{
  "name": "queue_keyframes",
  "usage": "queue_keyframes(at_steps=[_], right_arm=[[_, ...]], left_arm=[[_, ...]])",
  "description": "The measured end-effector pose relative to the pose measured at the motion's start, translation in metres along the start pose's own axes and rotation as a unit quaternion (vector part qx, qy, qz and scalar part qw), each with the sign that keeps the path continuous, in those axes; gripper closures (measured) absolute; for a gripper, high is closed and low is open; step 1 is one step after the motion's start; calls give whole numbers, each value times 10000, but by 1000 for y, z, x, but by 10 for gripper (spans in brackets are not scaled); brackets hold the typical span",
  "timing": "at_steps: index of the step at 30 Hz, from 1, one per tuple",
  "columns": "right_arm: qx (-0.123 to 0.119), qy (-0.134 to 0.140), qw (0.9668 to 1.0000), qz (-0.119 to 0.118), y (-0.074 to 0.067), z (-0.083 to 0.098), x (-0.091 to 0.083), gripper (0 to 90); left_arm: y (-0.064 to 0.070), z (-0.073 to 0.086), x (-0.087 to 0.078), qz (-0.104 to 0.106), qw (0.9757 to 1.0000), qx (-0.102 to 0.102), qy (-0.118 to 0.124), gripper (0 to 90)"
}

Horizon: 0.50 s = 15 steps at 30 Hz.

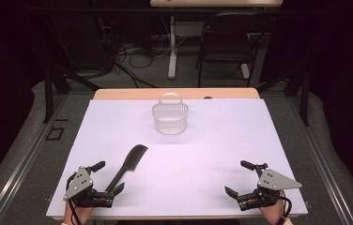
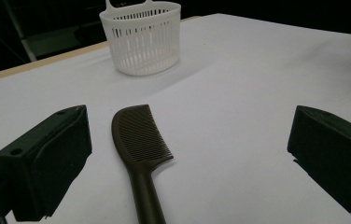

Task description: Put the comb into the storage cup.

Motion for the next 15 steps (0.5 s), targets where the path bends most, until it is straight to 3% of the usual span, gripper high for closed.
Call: queue_keyframes(at_steps=[12, 15], right_arm=[[-26, -40, 10000, -27, -1, 1, 1, 0], [-16, -40, 10000, -29, -2, 1, 1, 0]], left_arm=[[1, -2, -1, -83, 9999, -15, -90, 0], [2, 1, 1, -73, 9996, -38, -282, 0]])
Point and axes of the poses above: each handheld gripper's, and its own axes: x roughly forward along the jaws, z roughly out of its underside, y roughly to its right, the point moved 9 cm from there along x, roughly forward along the jaws, and after that the axes turned 3 degrees about z, right-handed, at the moved point
